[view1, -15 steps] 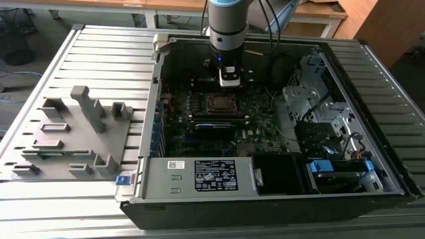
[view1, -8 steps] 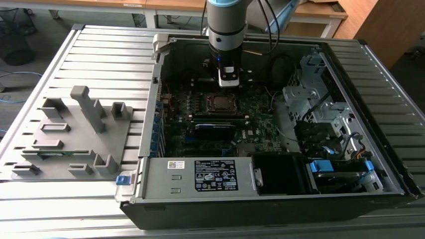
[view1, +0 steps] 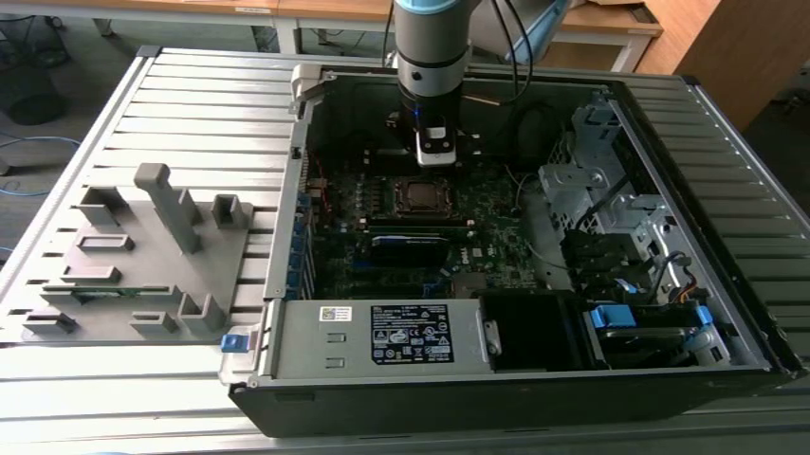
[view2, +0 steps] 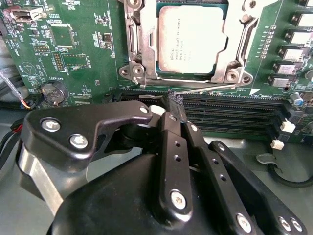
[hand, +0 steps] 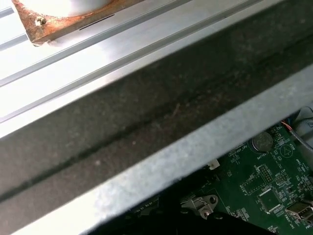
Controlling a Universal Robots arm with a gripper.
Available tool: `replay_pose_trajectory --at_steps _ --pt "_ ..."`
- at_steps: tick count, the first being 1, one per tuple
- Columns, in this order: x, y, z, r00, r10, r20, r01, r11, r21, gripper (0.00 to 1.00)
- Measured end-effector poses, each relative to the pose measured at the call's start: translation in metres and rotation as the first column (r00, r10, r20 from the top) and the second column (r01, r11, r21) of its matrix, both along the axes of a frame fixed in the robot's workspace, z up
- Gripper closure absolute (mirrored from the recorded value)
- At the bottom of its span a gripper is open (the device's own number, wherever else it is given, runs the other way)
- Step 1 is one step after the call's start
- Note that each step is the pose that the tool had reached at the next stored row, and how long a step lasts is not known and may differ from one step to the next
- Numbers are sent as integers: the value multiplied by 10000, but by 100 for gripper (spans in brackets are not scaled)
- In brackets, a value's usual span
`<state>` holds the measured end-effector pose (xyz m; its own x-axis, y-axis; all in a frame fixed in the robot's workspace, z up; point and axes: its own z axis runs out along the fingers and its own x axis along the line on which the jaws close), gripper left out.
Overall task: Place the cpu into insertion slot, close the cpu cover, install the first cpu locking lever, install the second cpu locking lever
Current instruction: 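Install the first cpu locking lever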
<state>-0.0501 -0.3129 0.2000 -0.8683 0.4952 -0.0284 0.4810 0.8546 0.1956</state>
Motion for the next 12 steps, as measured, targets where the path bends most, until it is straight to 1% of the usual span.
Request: replay_pose_trajectory --at_steps 12 --pt "15 1 -45 10000 0 -2 0 10000 -22 89"
